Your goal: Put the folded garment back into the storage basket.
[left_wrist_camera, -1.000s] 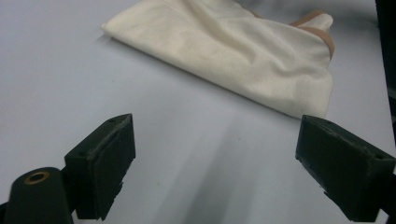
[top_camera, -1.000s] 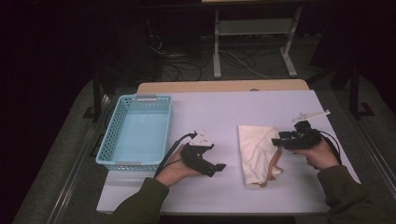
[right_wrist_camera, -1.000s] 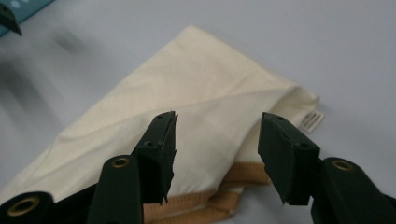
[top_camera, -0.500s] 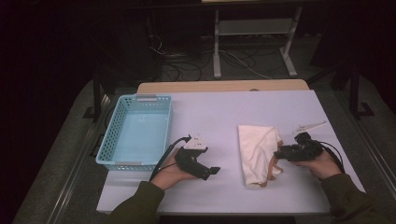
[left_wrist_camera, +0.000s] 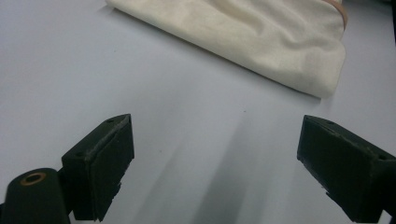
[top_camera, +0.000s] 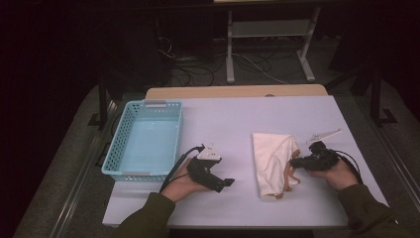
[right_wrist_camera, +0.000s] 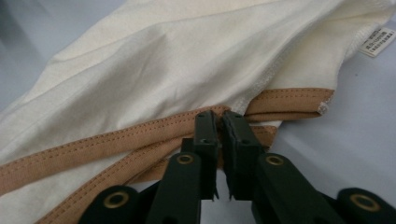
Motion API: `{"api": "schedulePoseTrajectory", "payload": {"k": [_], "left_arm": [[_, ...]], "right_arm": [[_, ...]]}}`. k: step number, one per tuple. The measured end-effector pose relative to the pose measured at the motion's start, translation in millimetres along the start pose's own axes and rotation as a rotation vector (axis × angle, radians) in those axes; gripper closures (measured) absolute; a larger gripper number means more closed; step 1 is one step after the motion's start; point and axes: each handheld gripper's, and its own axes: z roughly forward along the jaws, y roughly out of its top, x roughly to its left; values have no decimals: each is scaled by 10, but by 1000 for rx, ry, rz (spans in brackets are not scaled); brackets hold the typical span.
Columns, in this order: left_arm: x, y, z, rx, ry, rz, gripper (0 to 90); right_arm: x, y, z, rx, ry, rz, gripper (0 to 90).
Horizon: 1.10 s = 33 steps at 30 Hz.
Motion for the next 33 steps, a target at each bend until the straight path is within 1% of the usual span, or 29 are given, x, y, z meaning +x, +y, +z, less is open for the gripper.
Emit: {"api": "schedulePoseTrajectory", "payload": {"k": [1,3,5,6,7,9,12,14,16,20,26,27,30,33], "left_arm": [[0,0,-1,0,0,-1,104],[1,2,-6,-1,0,-1,104],[3,2,-5,-4,-2,-2,104],[2,0,-1,-2,-2,-3,104],[3,0,0,0,-4,-2,104],[1,1,2,0,-4,-1,104],[0,3,2,0,-5,-3,104],[2,1,3,1,-4,-1,104],[1,3,1,0,-4,-2,104],[7,2,-8,-1,-2,-4,104],[17,3,-12,-10,-1,-11,104],[18,2,-12,-10,-1,-10,104],[19,1,-12,-5,0,-7,104],[20,1,-10,-3,1,-7,104]], "right_arm": [[0,2,0,1,2,3,821],[2,4,-14,-8,-5,6,717],[1,13,-43,-27,-24,13,645],[-5,18,-49,-36,-22,15,605],[-7,22,-39,-40,-32,16,599],[1,25,-7,-31,-28,21,589],[11,35,19,-25,-24,15,673],[7,31,36,-26,-20,22,755],[-3,31,36,-23,-23,24,799],[-1,29,8,-21,-18,19,806],[24,15,-143,-42,7,30,810],[28,11,-167,-48,6,32,812],[35,-27,-205,-38,-2,37,812],[10,-84,-231,-32,-7,44,812]]}}
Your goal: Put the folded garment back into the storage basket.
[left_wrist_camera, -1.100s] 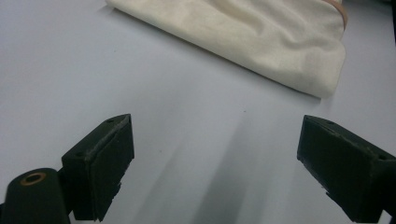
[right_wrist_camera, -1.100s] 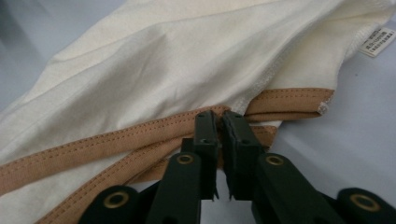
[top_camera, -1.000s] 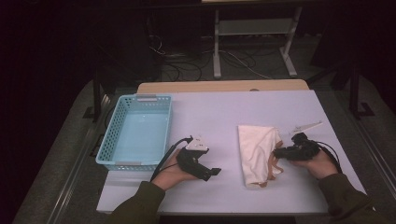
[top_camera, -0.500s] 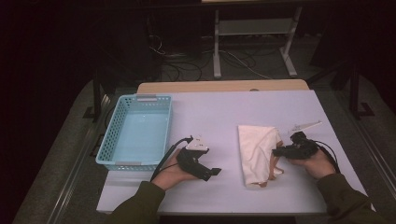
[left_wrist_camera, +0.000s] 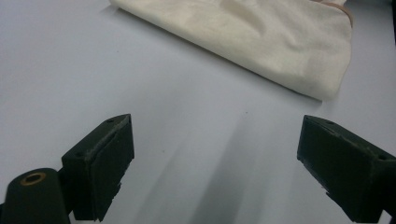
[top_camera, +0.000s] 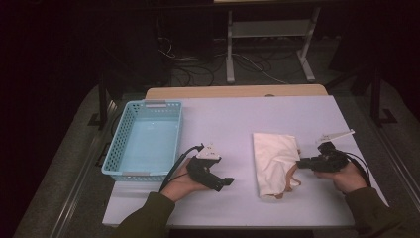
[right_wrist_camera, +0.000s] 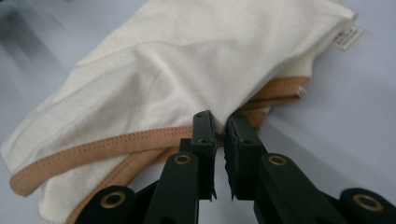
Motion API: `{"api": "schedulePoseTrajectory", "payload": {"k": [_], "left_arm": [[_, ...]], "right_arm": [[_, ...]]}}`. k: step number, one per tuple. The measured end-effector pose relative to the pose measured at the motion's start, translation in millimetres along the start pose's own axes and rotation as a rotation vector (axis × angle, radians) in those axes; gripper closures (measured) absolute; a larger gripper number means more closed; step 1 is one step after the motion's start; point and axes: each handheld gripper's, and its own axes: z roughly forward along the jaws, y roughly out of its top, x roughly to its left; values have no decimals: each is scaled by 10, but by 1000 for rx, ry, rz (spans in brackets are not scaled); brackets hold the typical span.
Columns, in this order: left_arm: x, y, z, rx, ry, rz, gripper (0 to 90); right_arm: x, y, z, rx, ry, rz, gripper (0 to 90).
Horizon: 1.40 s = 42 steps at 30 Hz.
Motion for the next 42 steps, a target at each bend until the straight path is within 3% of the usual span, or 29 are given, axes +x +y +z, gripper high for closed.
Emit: {"api": "schedulePoseTrajectory", "payload": {"k": [9,13,18,26,33,42], "left_arm": [[9,-3,6,4,6,1,104],[13,-3,3,4,8,2,104],[17,-4,1,-1,17,-4,104],[16,-4,10,4,16,0,104],[8,-5,20,6,16,-2,104],[-2,-6,34,12,12,2,102]], "right_arm": [[-86,-95,35,51,-73,-17,786],[-89,-95,2,24,-78,-9,652],[-23,-65,-100,-48,-46,-12,543],[145,-70,-179,-105,-13,-83,388],[298,-69,-186,-127,27,-127,350],[522,-55,-133,-116,89,-197,330]]}}
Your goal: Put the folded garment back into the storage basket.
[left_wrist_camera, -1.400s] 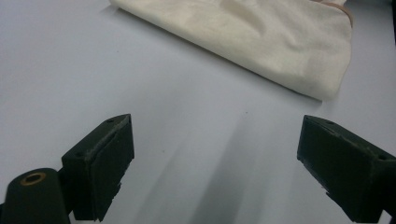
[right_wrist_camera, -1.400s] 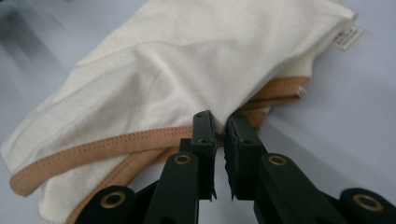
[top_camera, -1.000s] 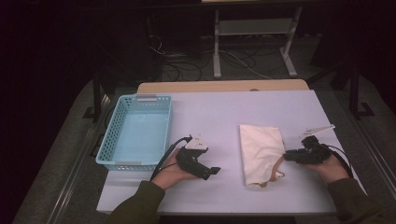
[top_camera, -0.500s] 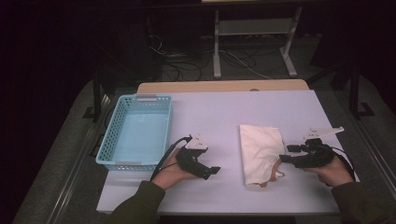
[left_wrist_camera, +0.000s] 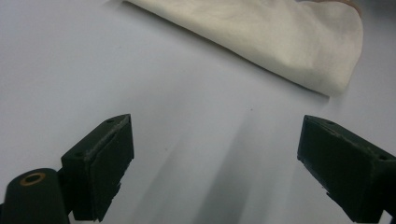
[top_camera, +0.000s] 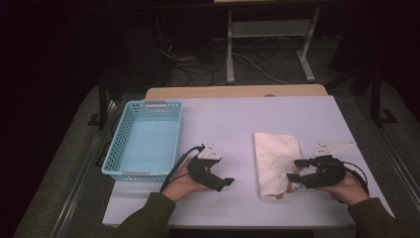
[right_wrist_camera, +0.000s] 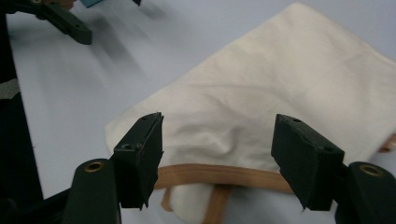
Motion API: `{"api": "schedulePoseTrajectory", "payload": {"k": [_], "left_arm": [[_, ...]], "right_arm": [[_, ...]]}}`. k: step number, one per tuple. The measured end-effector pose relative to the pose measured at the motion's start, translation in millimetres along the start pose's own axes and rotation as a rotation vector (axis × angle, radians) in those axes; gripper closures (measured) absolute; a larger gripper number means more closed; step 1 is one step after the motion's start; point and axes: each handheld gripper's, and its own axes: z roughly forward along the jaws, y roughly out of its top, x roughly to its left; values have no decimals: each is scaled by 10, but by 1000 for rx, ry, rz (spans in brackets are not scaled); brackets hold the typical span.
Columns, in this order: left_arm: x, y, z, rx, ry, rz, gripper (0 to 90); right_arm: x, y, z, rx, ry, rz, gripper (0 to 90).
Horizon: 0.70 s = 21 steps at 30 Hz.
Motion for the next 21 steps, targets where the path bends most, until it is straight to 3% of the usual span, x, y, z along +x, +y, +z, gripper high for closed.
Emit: {"api": "schedulePoseTrajectory", "payload": {"k": [10,21], "left_arm": [[-2,2,5,8,0,4,102],[-8,2,9,8,-3,1,102]], "right_arm": [[203,9,129,27,64,-47,333],[316,-48,261,90,92,-95,339]]}}
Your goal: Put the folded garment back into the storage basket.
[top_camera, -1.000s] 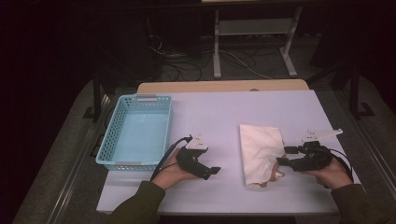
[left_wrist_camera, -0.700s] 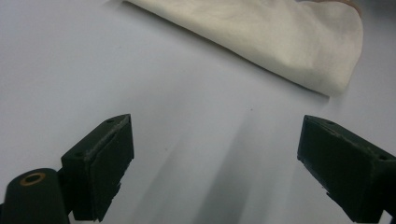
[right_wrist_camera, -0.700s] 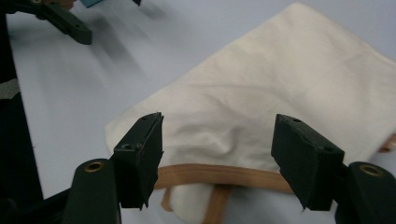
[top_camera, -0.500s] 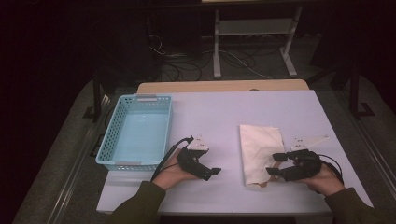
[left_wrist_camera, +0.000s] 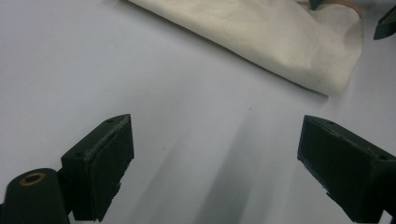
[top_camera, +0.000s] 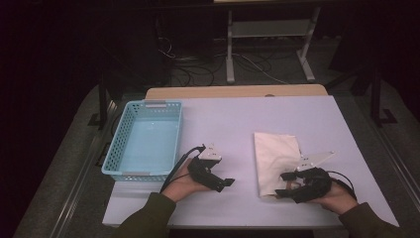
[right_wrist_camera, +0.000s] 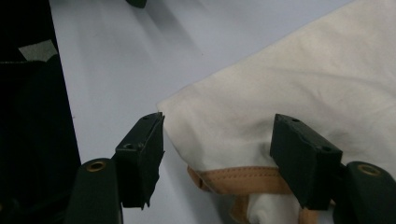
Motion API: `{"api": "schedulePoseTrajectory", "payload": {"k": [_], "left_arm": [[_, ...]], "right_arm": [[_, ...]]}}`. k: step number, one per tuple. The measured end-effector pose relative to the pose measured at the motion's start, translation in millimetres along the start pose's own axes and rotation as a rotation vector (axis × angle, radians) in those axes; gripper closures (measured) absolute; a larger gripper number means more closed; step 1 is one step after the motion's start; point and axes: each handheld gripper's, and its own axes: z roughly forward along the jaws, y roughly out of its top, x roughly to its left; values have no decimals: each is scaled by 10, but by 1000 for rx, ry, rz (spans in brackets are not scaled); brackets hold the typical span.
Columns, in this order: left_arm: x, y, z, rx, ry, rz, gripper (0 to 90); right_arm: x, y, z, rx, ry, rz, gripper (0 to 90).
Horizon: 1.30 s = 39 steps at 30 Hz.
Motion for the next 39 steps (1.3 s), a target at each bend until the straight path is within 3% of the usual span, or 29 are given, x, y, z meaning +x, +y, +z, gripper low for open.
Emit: {"api": "schedulePoseTrajectory", "payload": {"k": [11,17,22,30,36,39], "left_arm": [[4,0,-1,10,-3,9,102],[-7,-2,8,7,-5,1,102],[-3,-3,9,6,-4,1,102],[3,-6,13,13,-3,4,102],[2,-7,24,13,-2,-1,102],[3,-5,32,13,-2,0,102]], "right_arm": [[11,-35,76,23,-32,-28,324],[36,-67,173,77,-53,-58,287],[74,-75,234,89,-75,-93,274],[128,-119,248,79,-145,-146,375],[119,-138,244,67,-144,-149,413],[99,-137,230,63,-145,-141,479]]}}
